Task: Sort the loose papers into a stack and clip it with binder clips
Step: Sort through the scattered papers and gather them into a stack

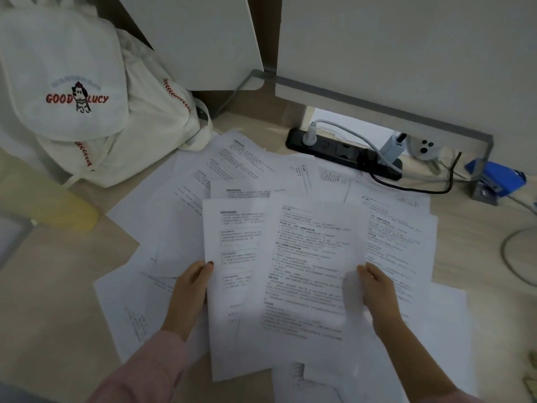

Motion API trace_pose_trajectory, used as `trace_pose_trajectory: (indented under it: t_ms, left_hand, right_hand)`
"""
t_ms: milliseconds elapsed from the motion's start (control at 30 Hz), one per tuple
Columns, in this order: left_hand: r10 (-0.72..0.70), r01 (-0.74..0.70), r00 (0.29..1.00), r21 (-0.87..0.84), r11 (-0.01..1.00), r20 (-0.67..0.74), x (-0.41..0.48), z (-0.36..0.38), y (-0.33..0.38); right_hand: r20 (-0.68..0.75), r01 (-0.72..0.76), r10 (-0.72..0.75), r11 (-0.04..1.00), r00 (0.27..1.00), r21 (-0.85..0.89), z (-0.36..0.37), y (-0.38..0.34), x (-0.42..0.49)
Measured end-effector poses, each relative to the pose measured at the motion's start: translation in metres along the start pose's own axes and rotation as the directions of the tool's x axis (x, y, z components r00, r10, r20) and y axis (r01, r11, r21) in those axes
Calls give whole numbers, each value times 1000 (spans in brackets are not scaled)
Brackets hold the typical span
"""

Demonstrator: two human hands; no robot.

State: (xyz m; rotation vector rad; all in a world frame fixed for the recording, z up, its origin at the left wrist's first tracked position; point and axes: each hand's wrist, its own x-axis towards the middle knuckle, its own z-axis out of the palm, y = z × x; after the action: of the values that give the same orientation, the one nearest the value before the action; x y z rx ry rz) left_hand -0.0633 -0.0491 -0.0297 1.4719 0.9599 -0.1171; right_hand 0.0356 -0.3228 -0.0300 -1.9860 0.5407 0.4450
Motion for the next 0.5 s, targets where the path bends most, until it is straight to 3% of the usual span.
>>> trace_pose_trajectory:
  t_ms: [333, 500]
  left_hand:
    - [159, -159, 987, 44, 986, -14, 14, 14, 19]
    - [94, -98, 994, 64, 993, 55, 20, 22, 19]
  right_hand:
    - [9, 44, -43, 998, 999, -36, 31, -8, -10]
    - [226, 64, -45, 995, 973, -79, 51, -19, -19]
